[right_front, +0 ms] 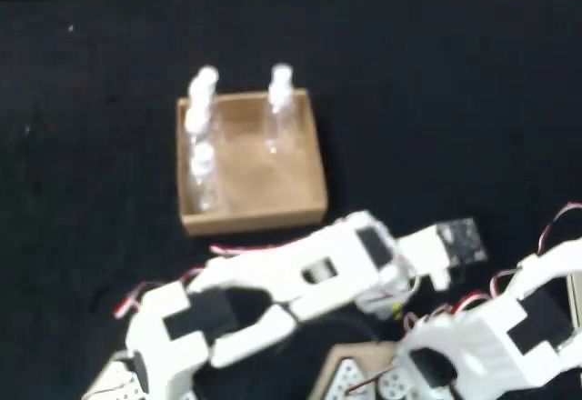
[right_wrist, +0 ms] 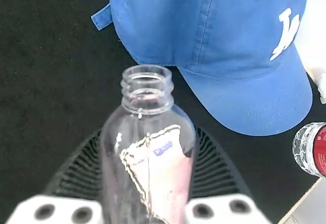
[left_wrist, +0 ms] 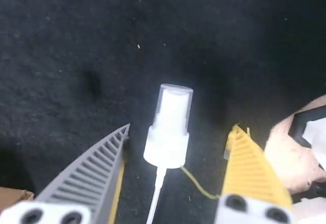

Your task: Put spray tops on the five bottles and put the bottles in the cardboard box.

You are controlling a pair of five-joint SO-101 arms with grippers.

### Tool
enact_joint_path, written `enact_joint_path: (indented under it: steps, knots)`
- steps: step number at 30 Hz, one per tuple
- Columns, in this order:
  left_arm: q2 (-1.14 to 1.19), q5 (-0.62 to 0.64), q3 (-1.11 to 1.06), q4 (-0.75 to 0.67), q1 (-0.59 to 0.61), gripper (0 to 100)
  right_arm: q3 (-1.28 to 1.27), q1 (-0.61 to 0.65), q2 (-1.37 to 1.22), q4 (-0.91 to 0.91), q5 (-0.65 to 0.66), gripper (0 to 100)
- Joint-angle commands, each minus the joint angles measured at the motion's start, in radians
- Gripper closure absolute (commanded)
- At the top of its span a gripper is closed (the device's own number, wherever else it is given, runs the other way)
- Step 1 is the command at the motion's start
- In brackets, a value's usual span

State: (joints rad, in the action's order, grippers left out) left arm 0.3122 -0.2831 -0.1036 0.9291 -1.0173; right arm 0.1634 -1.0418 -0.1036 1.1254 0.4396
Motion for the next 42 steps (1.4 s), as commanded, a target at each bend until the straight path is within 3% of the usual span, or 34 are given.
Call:
enact_joint_path:
  steps: [1, 4, 12, 18, 24, 28, 37, 42]
  knots:
    - [0.026, -0.012, 0.107, 0.026, -0.013, 73, 0.071, -0.034, 0.005, 0.002, 0.011, 98.7]
    - [0.035, -0.008, 0.108, 0.021, -0.013, 74, 0.071, -0.044, 0.005, -0.002, 0.011, 98.7]
    - [0.017, -0.005, 0.097, 0.031, -0.031, 95, 0.065, -0.043, 0.005, -0.005, 0.011, 98.7]
    - [-0.015, -0.003, 0.105, 0.11, -0.071, 96, 0.07, -0.04, 0.013, 0.002, 0.011, 98.7]
    - [-0.144, -0.005, 0.085, 0.23, -0.01, 96, 0.084, -0.034, 0.016, 0.015, 0.002, 98.7]
    - [-0.307, -0.005, 0.041, 0.249, 0.074, 96, 0.11, 0.005, 0.016, 0.08, -0.003, 98.8]
    - [-0.833, -0.003, 0.004, 0.235, 0.22, 96, 0.096, 0.11, 0.142, 0.164, -0.206, 98.8]
    - [-1.129, 0.089, -0.001, 0.091, 0.34, 96, -0.097, 0.264, 0.32, 0.157, -0.265, 98.8]
